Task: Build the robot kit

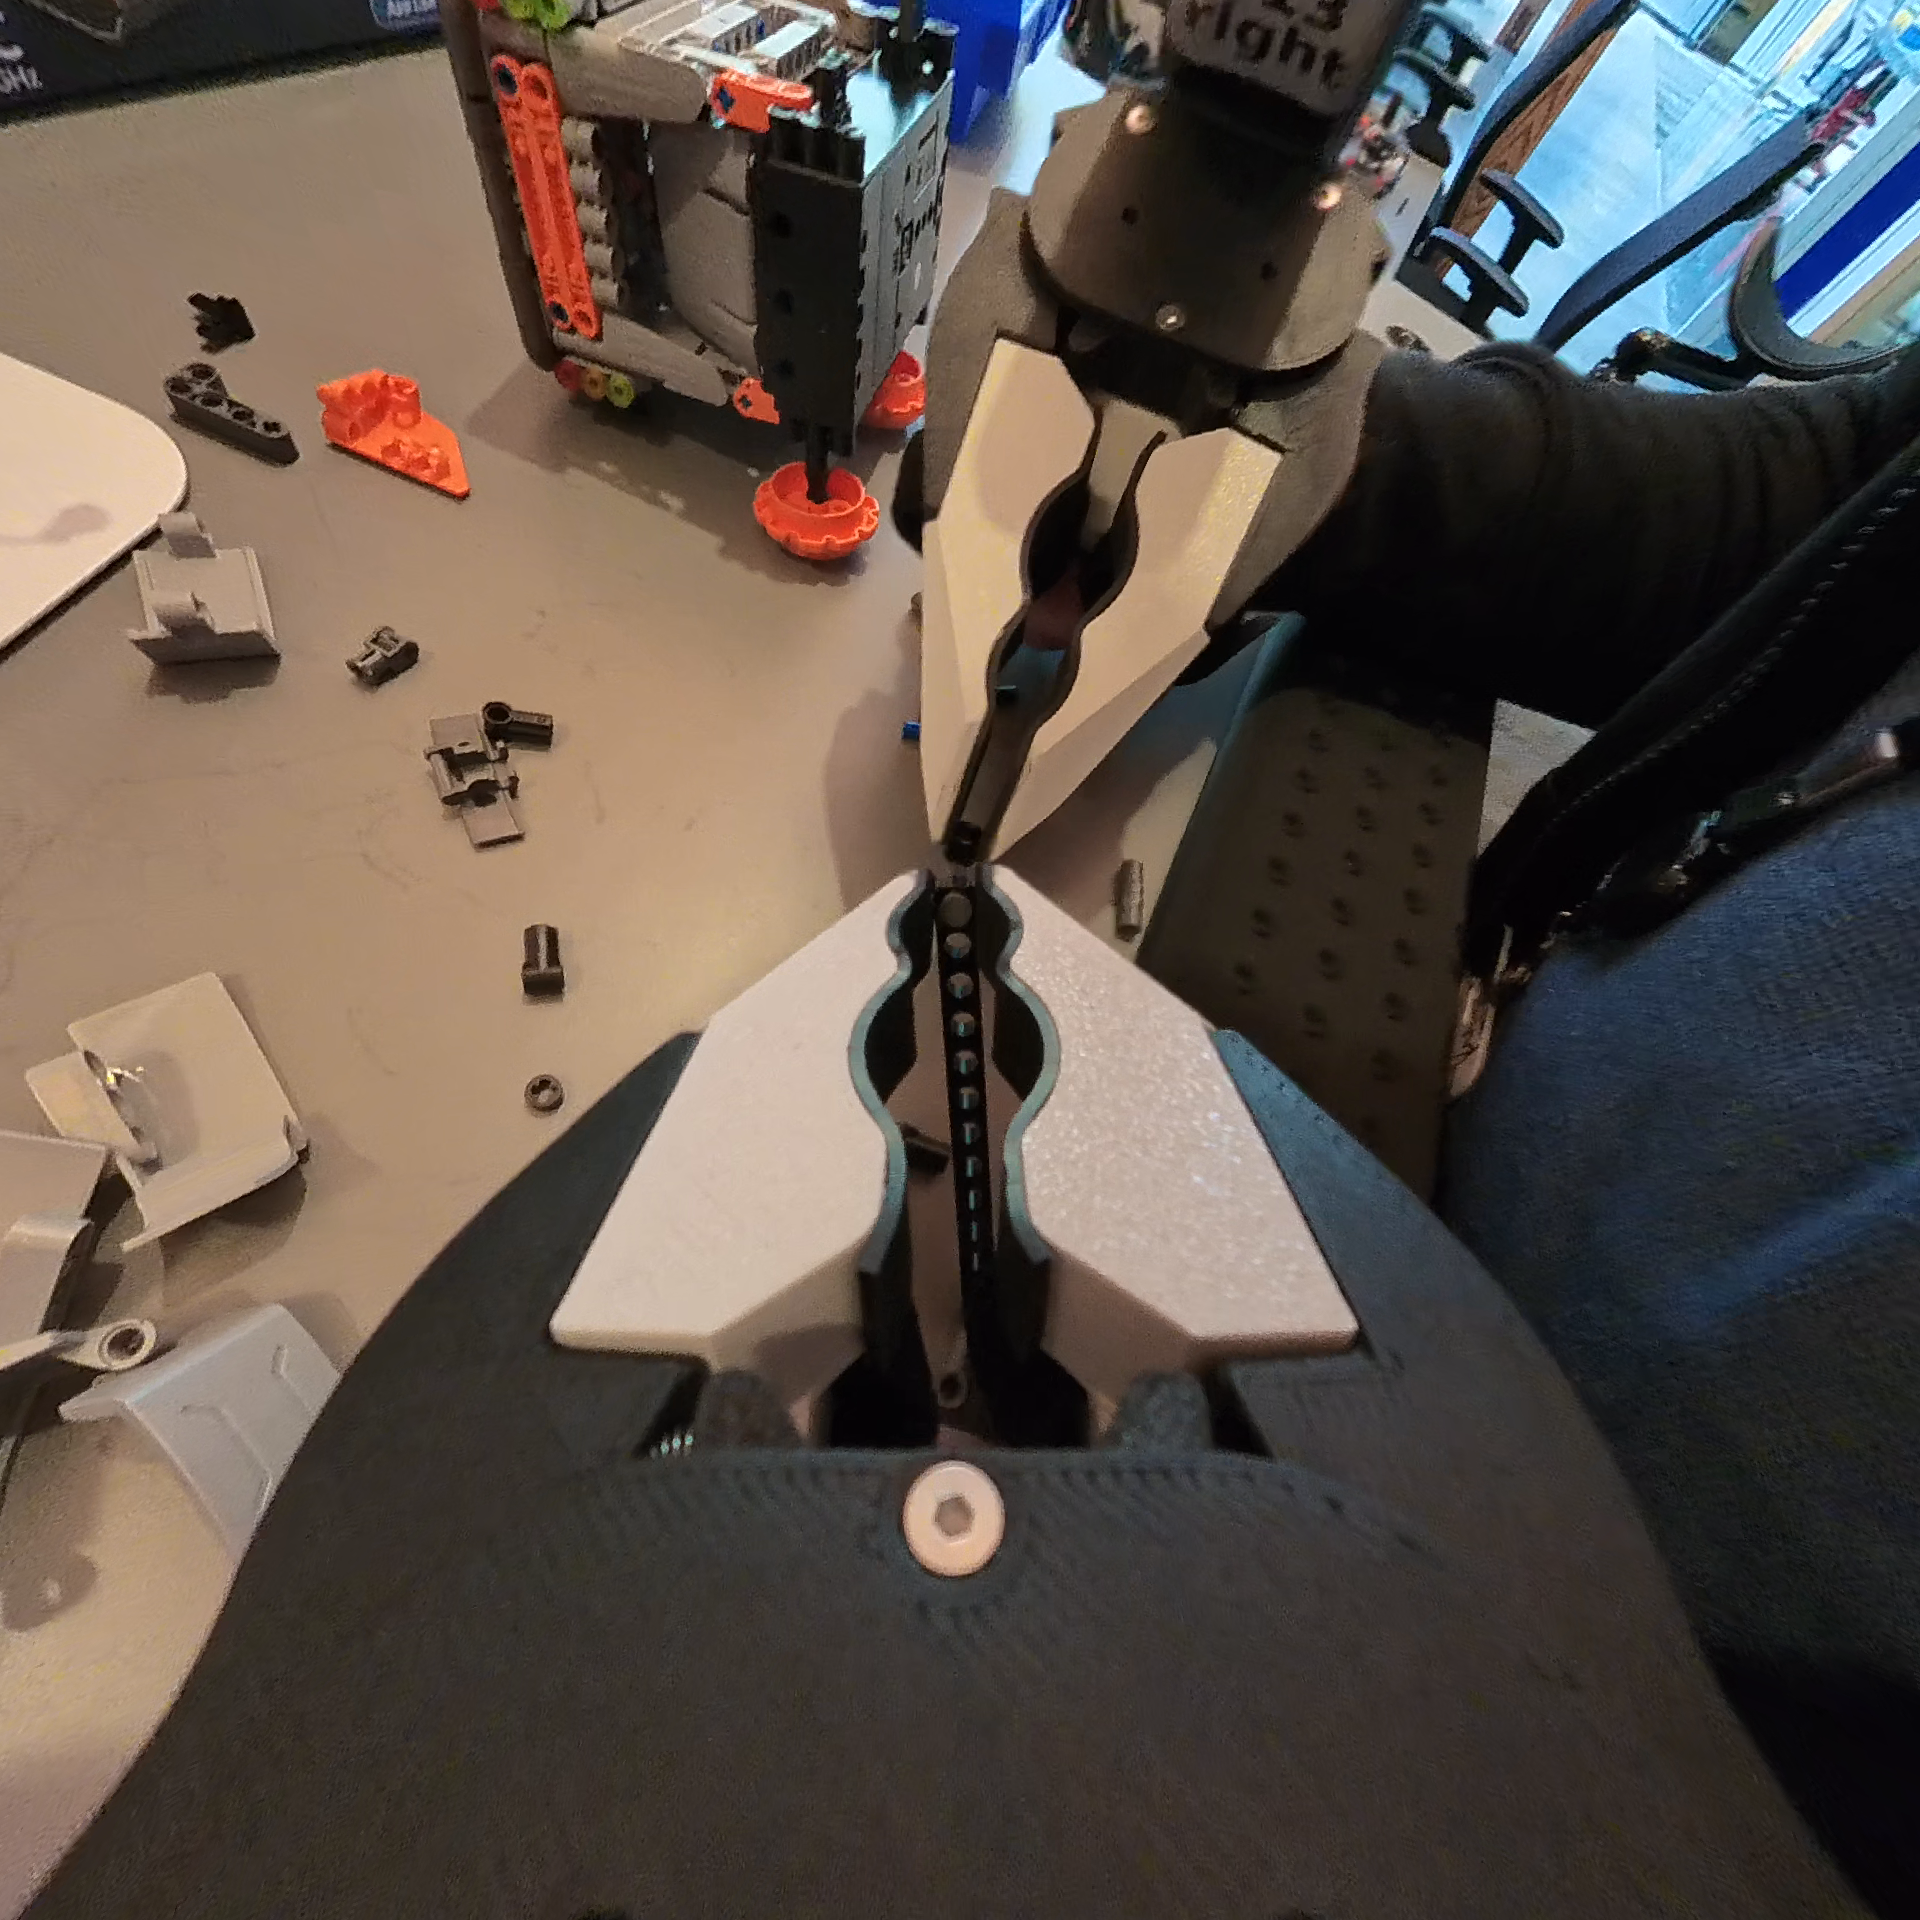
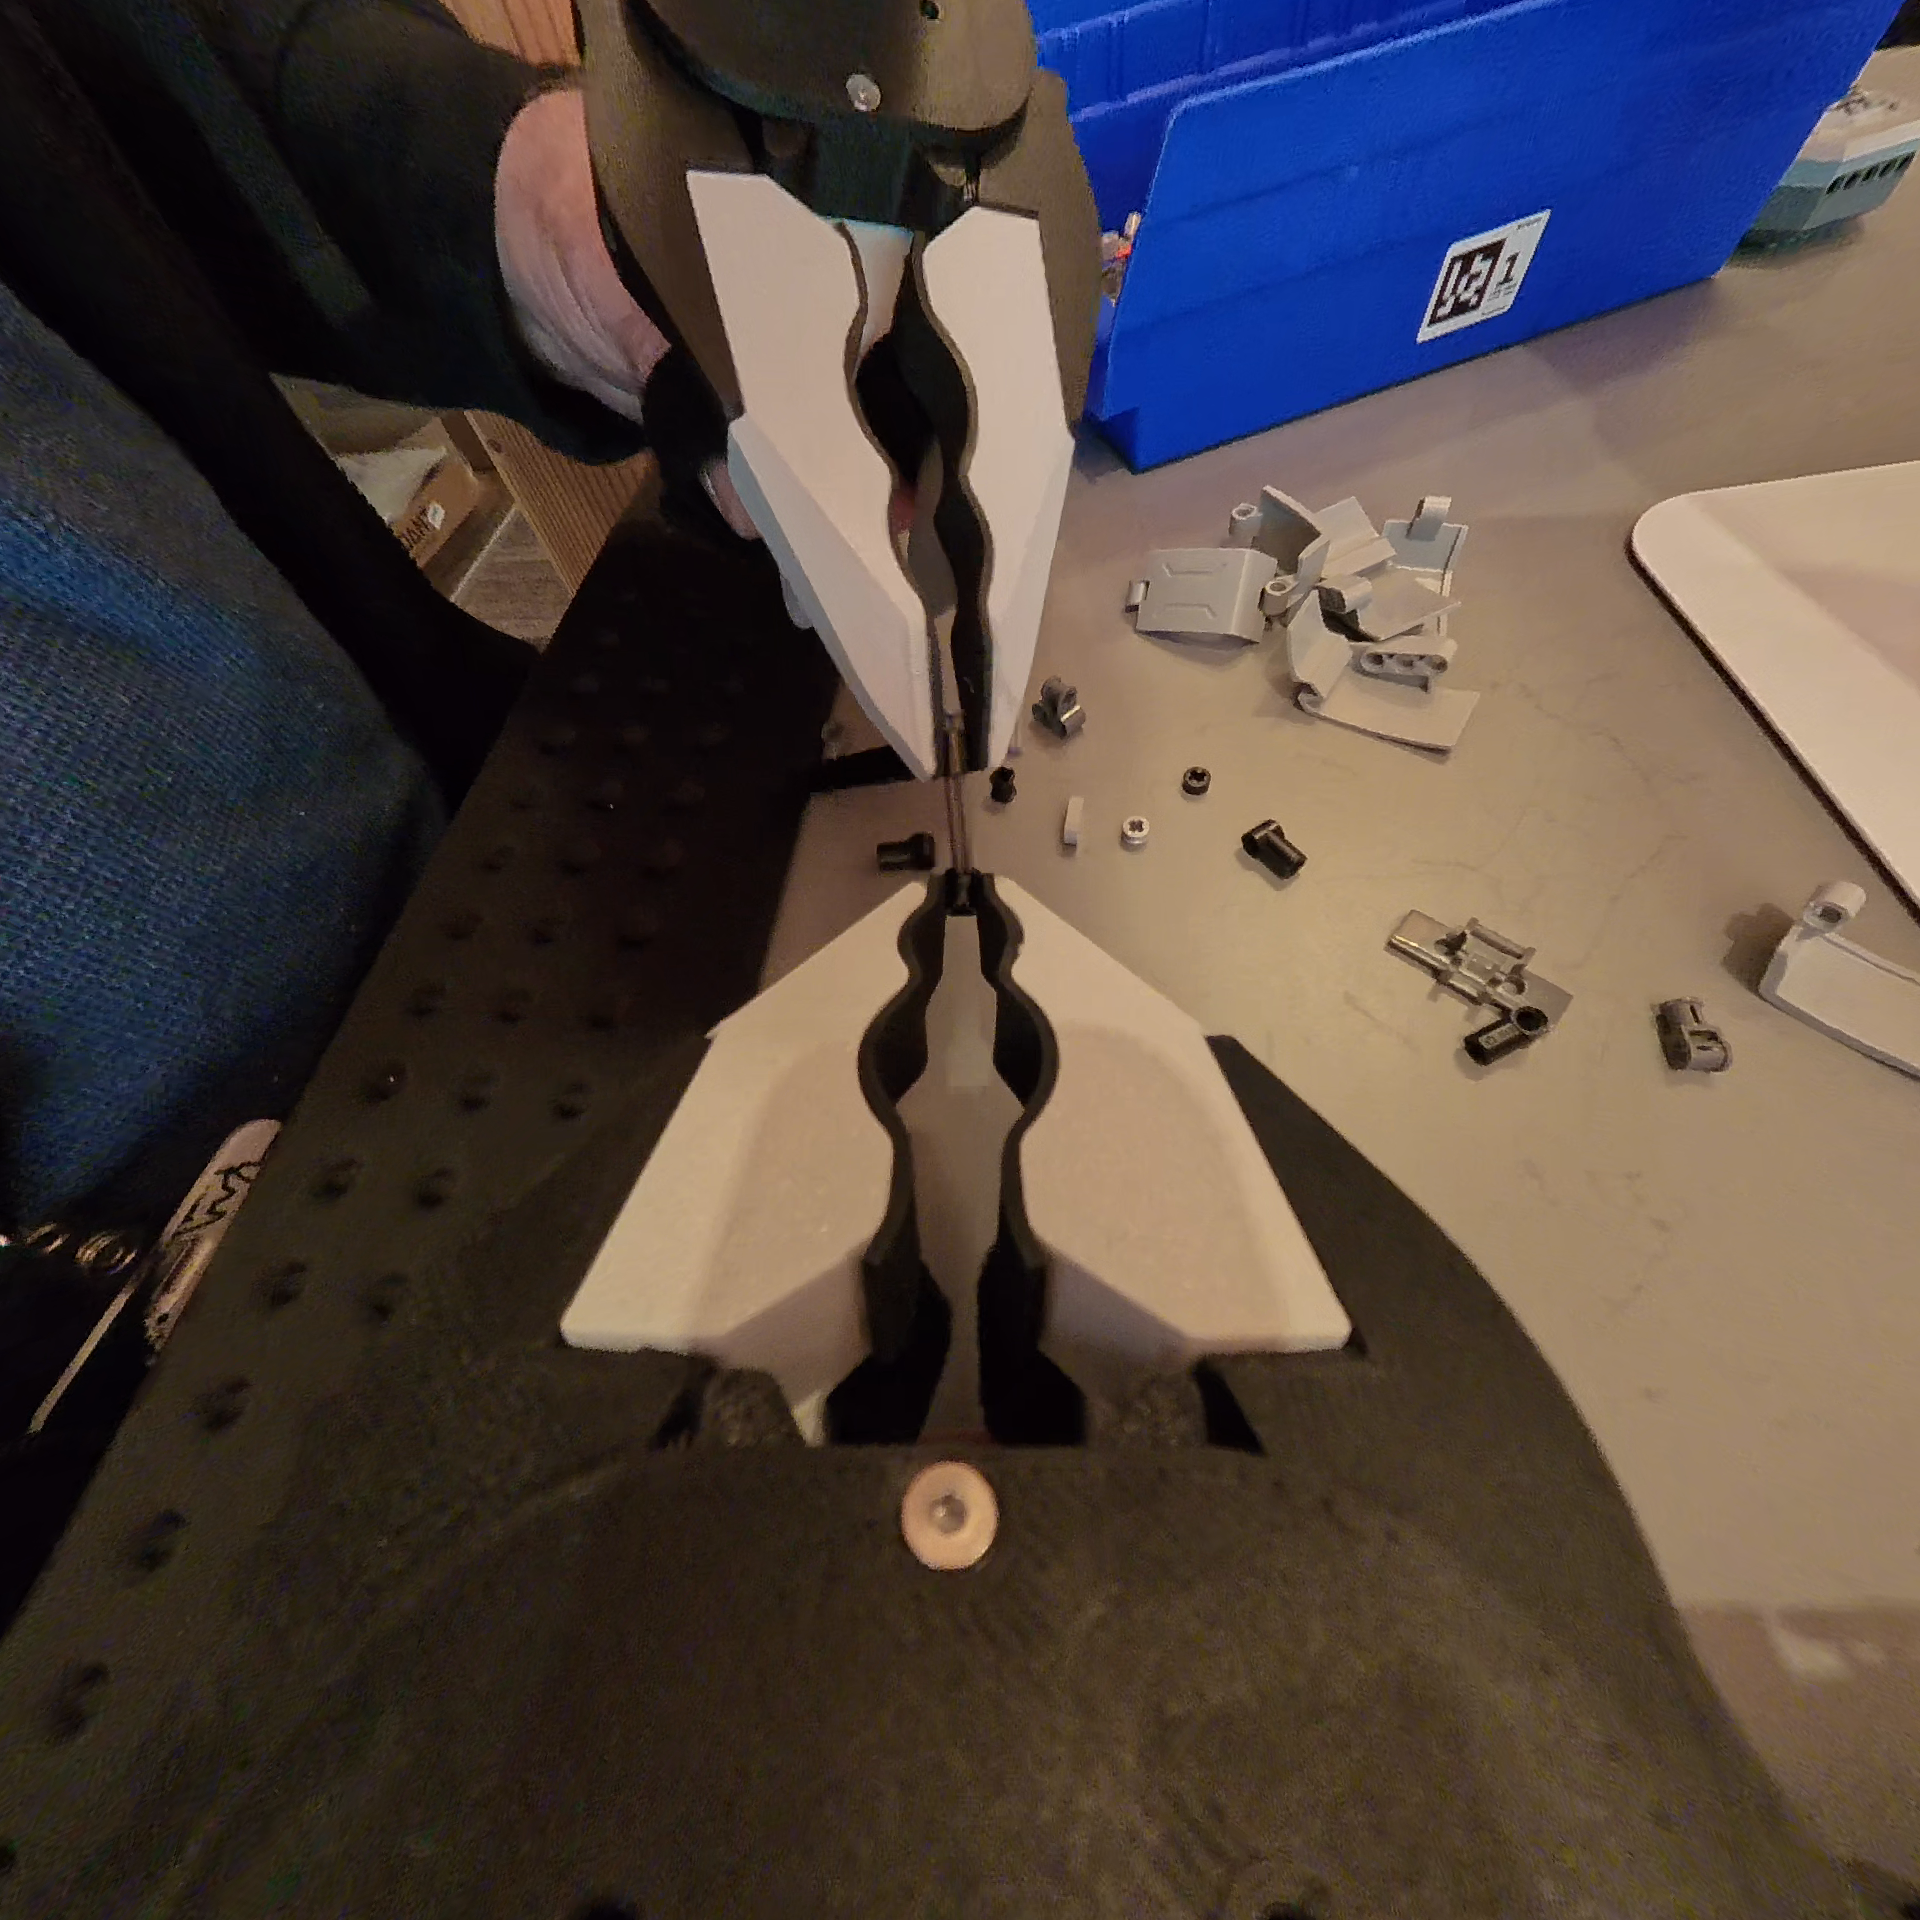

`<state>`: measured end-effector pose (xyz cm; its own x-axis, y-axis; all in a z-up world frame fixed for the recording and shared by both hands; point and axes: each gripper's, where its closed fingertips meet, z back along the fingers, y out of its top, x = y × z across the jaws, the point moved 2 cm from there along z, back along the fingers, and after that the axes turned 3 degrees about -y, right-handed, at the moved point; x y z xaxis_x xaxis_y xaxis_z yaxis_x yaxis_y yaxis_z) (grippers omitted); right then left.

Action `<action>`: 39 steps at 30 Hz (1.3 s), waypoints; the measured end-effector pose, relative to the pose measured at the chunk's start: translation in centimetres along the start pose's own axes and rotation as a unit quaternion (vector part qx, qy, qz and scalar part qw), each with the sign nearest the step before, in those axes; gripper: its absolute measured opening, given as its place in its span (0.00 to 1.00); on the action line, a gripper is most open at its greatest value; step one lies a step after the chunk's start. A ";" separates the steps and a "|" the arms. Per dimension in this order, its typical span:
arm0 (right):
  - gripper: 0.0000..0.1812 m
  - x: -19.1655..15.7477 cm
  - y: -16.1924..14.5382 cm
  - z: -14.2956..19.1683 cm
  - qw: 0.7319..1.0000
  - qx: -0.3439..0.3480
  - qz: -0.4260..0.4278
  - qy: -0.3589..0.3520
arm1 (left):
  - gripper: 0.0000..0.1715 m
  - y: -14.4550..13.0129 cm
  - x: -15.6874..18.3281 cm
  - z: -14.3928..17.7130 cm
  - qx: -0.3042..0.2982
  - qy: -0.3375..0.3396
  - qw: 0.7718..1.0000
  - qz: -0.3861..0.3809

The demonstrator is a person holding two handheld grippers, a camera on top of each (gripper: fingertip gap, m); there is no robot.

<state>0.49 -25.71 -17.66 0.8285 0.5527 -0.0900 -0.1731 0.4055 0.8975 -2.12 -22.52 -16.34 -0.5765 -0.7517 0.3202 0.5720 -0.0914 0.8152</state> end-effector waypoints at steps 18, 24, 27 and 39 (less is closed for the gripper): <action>0.02 0.1 -2.6 0.2 0.997 -0.068 0.017 -0.019 | 0.09 -4.1 -0.9 -3.2 -0.149 0.041 0.986 -0.060; 0.02 0.1 -2.7 0.2 0.997 -0.067 0.017 -0.016 | 0.08 -4.0 -1.2 -2.8 -0.141 0.055 0.987 -0.062; 0.02 0.1 -2.7 0.3 0.998 -0.065 0.017 -0.016 | 0.04 -3.9 -1.0 -2.5 -0.134 0.055 0.988 -0.058; 0.02 0.2 -2.5 0.5 0.998 -0.059 0.015 -0.018 | 0.13 -3.5 -3.3 -0.9 -0.089 0.077 0.993 0.029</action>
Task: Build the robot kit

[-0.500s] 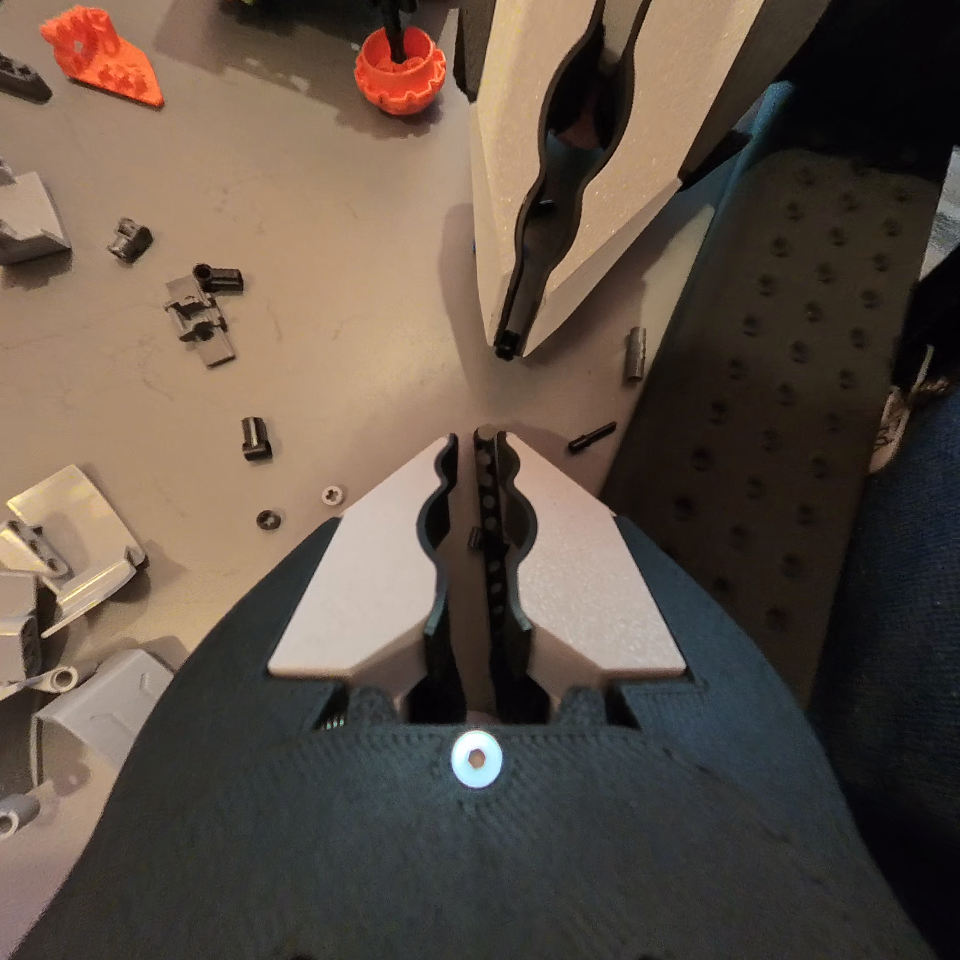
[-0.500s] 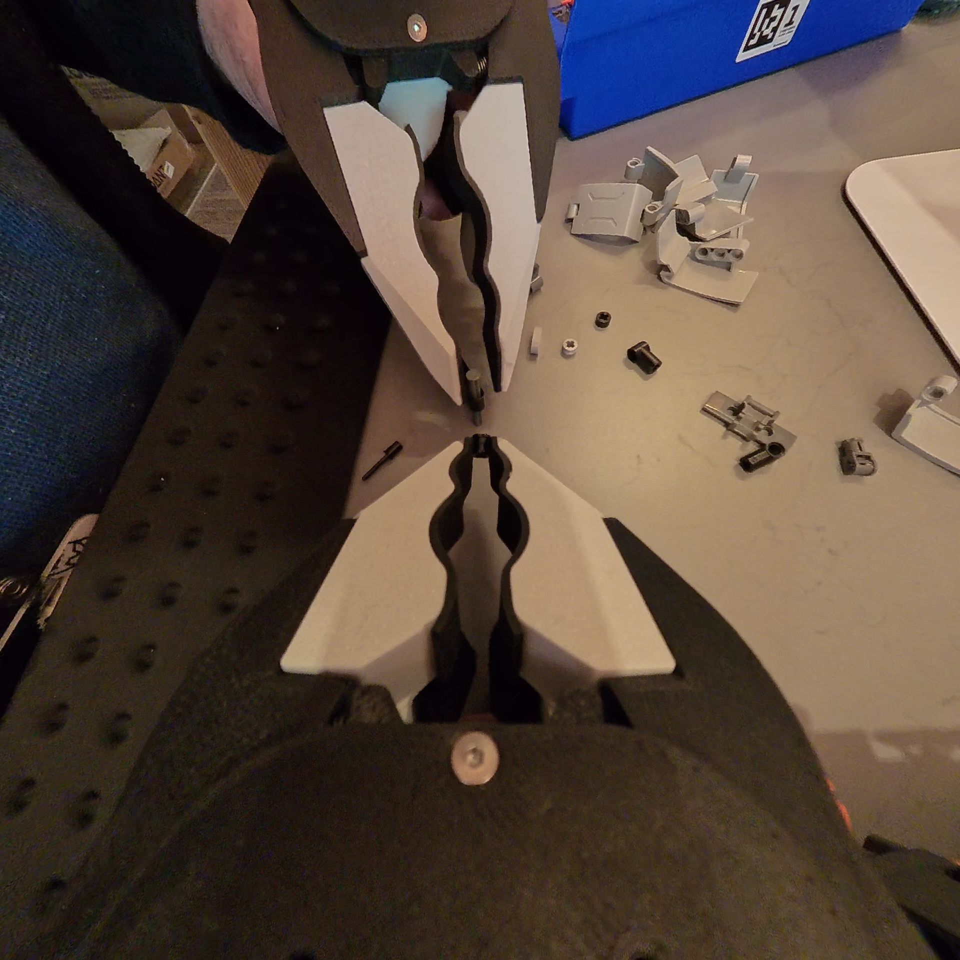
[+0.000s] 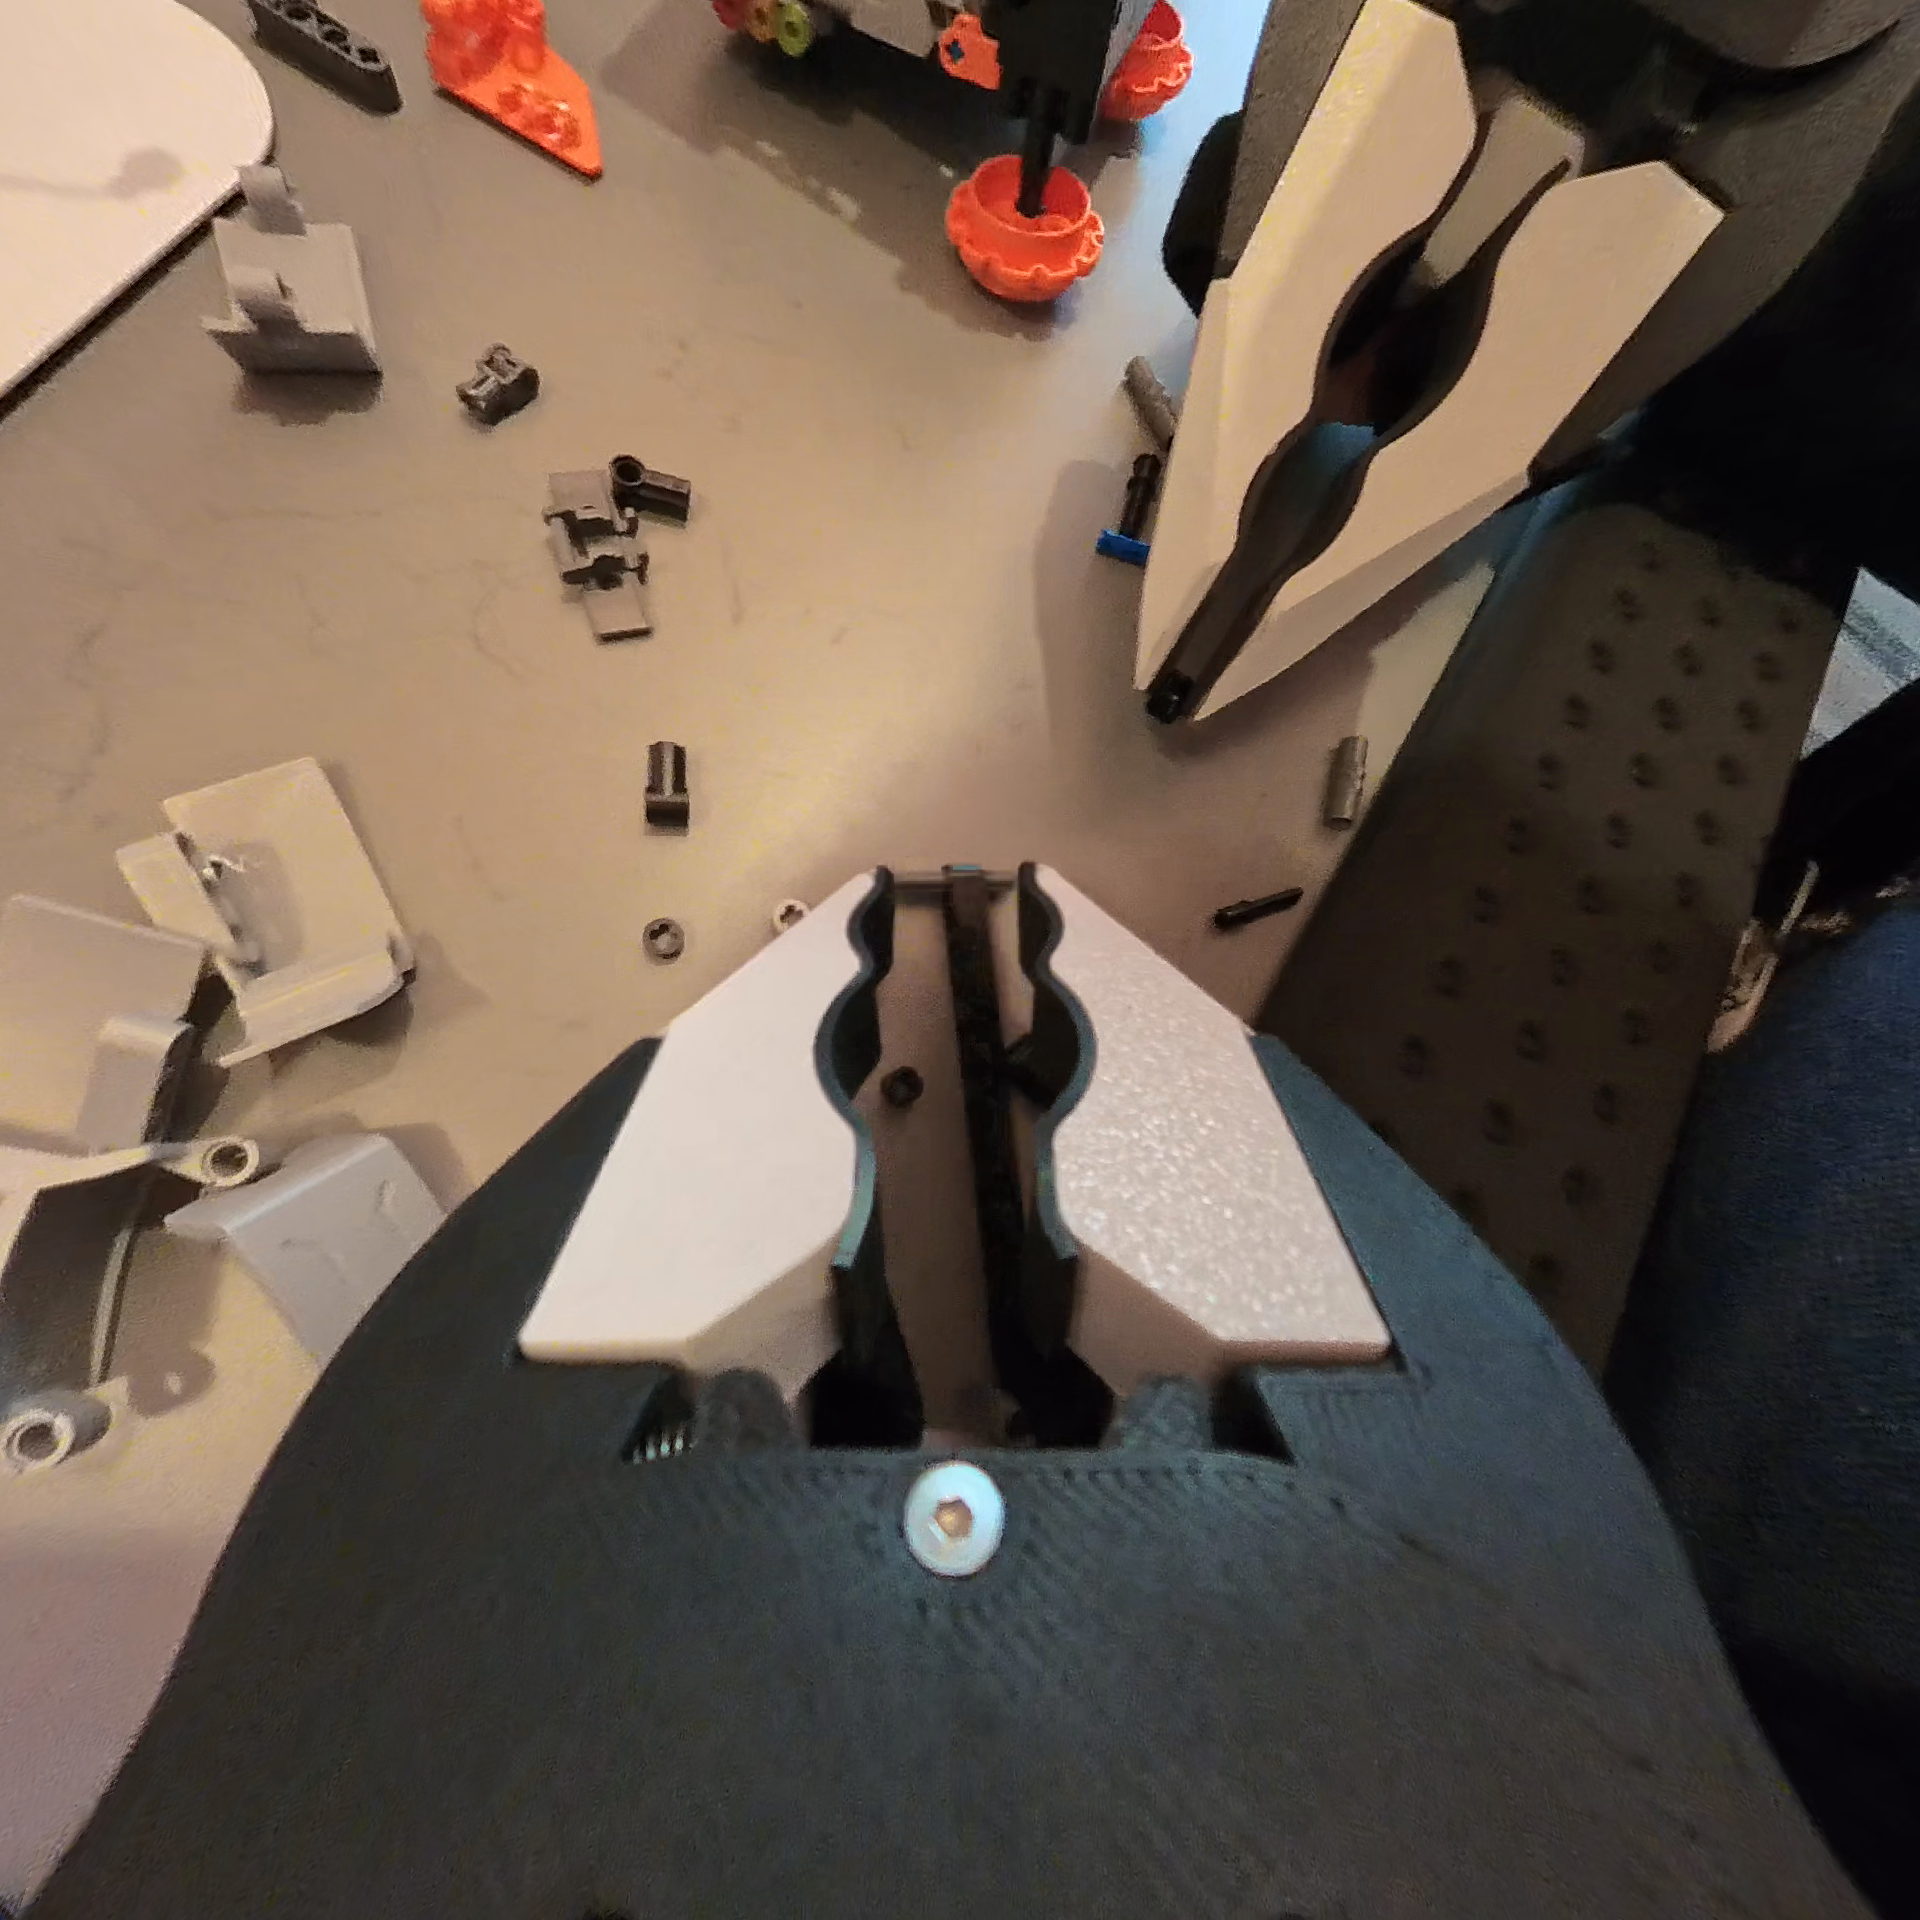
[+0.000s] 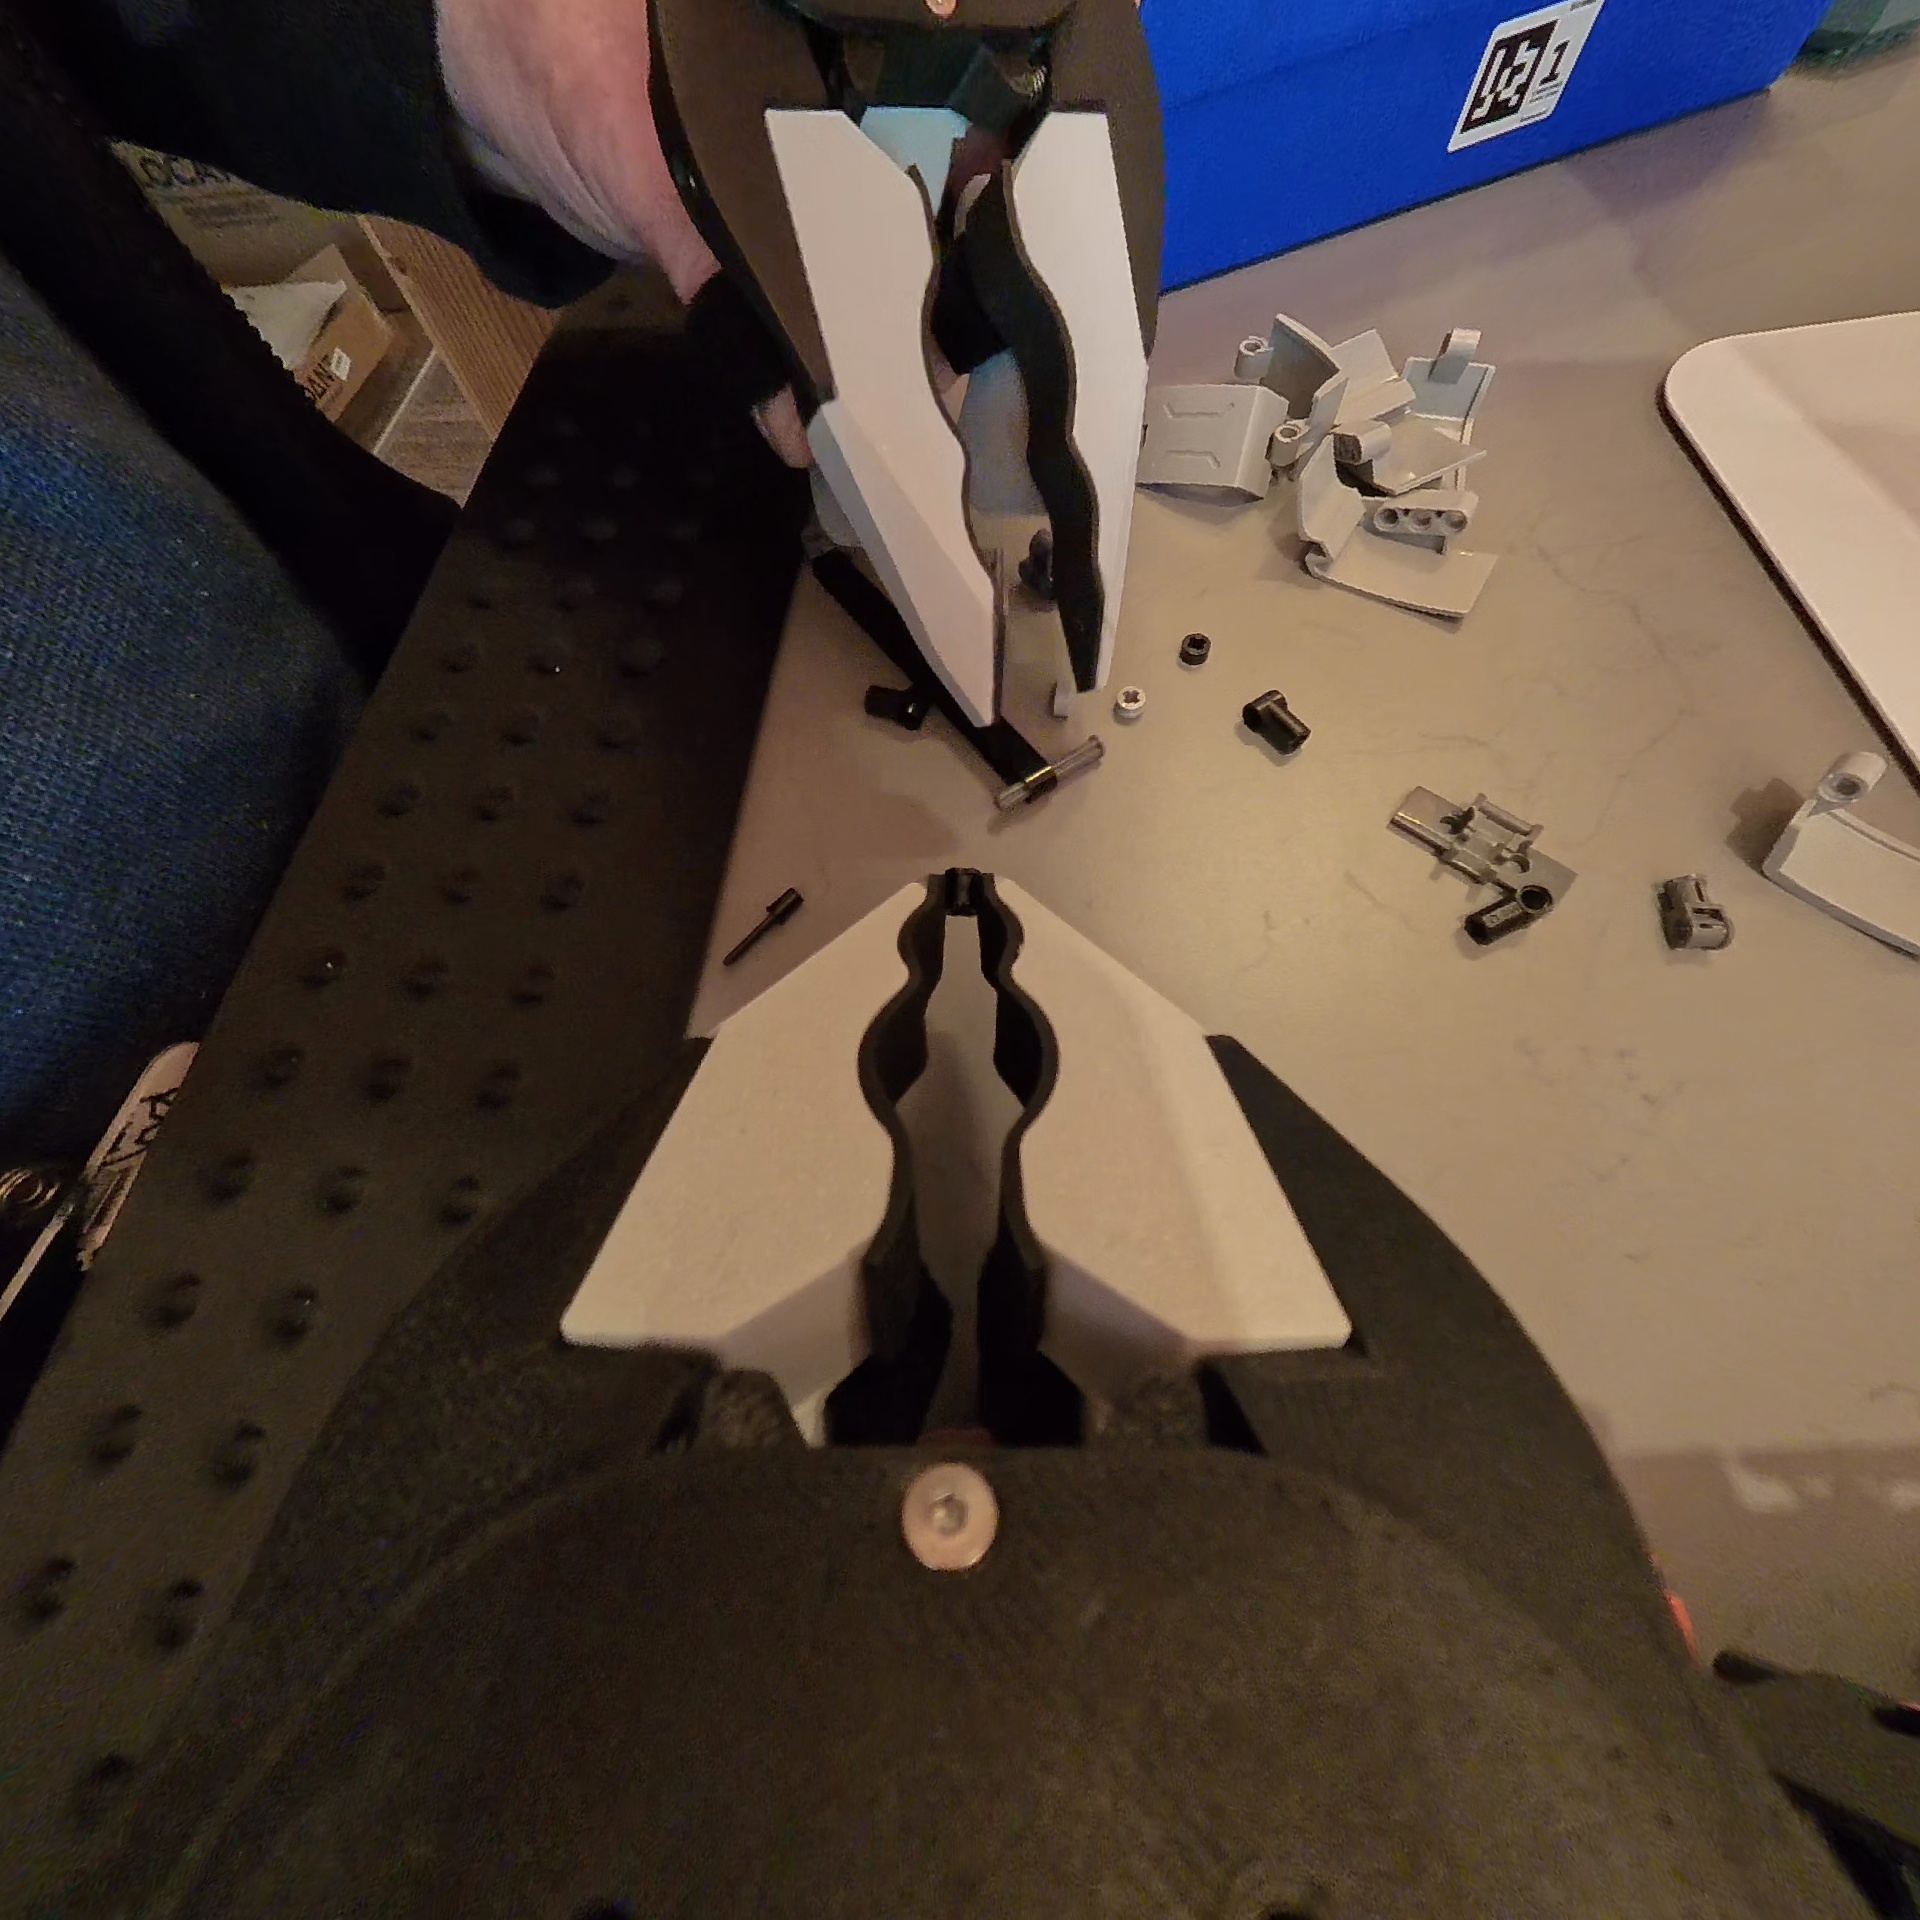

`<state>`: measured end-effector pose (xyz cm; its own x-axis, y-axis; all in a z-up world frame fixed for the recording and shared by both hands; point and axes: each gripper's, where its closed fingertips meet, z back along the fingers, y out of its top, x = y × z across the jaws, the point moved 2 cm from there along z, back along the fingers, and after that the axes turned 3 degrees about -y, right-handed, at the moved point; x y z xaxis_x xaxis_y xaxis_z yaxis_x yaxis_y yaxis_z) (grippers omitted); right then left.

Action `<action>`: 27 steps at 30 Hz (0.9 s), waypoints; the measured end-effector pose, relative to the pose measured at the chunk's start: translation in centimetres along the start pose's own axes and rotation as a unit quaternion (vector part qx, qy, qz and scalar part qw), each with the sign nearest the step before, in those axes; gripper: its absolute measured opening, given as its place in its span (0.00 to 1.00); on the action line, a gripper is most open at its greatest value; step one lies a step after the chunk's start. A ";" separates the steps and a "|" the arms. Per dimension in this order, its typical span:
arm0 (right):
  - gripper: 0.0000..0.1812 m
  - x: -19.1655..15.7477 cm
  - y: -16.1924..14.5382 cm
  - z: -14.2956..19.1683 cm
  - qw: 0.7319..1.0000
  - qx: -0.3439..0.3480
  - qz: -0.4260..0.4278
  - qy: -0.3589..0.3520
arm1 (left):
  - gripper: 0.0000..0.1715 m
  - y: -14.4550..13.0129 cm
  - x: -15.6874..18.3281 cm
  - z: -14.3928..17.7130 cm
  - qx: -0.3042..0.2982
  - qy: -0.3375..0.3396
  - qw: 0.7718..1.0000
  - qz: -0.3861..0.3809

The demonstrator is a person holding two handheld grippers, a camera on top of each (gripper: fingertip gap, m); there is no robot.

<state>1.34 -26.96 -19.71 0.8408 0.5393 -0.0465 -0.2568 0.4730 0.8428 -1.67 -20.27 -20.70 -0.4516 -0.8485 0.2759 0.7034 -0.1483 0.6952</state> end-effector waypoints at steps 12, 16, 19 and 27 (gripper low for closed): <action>0.02 -0.1 0.2 -0.1 1.000 -0.001 0.001 0.000 | 0.18 -1.1 -0.6 -1.3 -0.075 0.035 0.993 -0.083; 0.02 -0.1 0.2 -0.3 1.000 -0.004 0.002 -0.004 | 0.08 -1.0 -0.6 -1.4 -0.072 0.032 0.993 -0.087; 0.02 0.1 0.1 -0.4 1.000 -0.014 -0.006 -0.014 | 0.04 -1.0 -0.4 -1.6 -0.067 0.029 0.993 -0.095; 0.02 1.5 -0.2 -1.5 0.993 -0.046 -0.086 -0.062 | 0.04 0.6 -1.2 -1.9 -0.019 0.072 0.996 -0.050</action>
